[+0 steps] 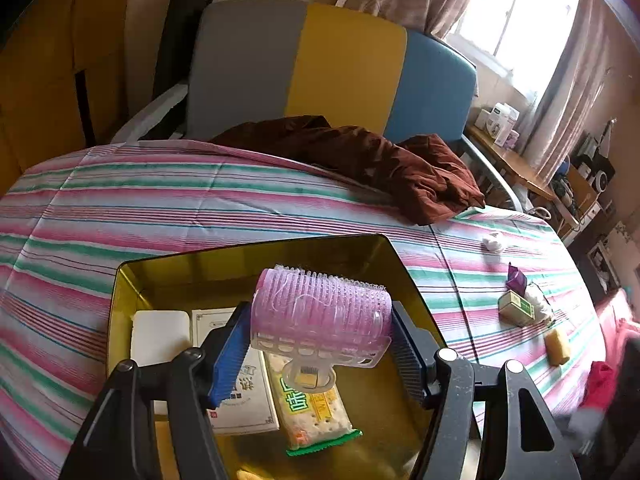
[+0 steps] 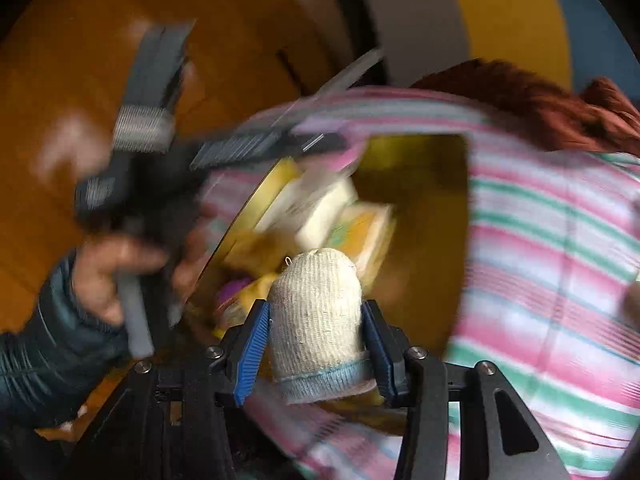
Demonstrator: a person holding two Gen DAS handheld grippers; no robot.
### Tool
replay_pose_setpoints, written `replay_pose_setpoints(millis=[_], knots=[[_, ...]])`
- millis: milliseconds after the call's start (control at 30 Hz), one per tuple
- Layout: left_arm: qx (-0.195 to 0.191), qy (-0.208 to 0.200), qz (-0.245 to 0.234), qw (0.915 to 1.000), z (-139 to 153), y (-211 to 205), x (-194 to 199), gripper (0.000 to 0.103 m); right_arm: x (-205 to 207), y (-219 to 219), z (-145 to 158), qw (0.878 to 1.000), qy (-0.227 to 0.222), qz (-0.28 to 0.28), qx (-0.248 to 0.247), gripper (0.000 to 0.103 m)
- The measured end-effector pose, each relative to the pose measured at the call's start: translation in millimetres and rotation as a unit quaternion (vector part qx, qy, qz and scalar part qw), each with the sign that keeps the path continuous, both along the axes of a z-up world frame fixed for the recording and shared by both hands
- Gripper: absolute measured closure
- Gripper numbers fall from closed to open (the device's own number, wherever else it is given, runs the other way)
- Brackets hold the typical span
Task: Organize objects
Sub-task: 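Carry roller and sock to the gold tray and release both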
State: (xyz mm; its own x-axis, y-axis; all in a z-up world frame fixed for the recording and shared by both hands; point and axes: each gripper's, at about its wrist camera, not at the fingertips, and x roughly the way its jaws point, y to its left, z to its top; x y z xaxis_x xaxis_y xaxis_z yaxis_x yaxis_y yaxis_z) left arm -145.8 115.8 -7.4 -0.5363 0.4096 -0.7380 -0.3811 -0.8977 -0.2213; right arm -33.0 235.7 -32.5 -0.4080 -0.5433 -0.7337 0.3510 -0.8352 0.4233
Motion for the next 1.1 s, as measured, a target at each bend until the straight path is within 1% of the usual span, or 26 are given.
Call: replay_pose_setpoints(millis=[67,133,200,300,400,600,700,733,933,1100], knots=[[-0.002,0.002,-0.003,1.0,1.6,1.2,0.1,0.036,2.7,-18.7,-10.0,1.0,-0.009,0.013,0.016,0.056],[-0.003,0.006,-0.005,1.0,3.0,1.0,0.5,0.036,2.3,-26.4,-13.1,1.0,-0.009,0.011,0.018,0.055],[-0.003,0.01,-0.004,0.9999,5.0,0.3,0.0,0.036,1.4,-28.5,-12.4,1.0,-0.012,0.008,0.01,0.055],[-0.002,0.016,-0.002,0.9999,8.1,0.8,-0.8,0.036,0.5,-30.5,-12.1,1.0,-0.011,0.004,0.014,0.055],[-0.008,0.023,0.002,0.9997,10.0,2.4,-2.0,0.036,-1.0,-25.2,-14.0,1.0,-0.014,-0.007,0.008,0.055],[-0.018,0.039,0.015,0.999,13.8,5.3,-2.6,0.035,-4.3,-24.1,-13.0,0.999,-0.004,-0.031,0.024,0.053],[-0.022,0.049,0.022,0.9983,16.3,5.1,-0.5,0.029,-6.1,-24.0,-11.9,0.999,0.003,-0.037,0.027,0.052],[-0.023,0.052,0.024,0.9981,16.9,4.8,0.5,0.028,-5.8,-24.9,-11.3,0.999,0.004,-0.037,0.029,0.05],[-0.03,0.054,0.031,0.9976,15.9,0.6,8.5,0.022,-4.6,-32.3,-15.9,0.999,-0.005,-0.021,0.023,0.05],[-0.038,0.061,0.036,0.9968,16.7,-4.4,20.0,0.02,-2.6,-33.5,-17.8,1.0,-0.012,-0.014,0.02,0.05]])
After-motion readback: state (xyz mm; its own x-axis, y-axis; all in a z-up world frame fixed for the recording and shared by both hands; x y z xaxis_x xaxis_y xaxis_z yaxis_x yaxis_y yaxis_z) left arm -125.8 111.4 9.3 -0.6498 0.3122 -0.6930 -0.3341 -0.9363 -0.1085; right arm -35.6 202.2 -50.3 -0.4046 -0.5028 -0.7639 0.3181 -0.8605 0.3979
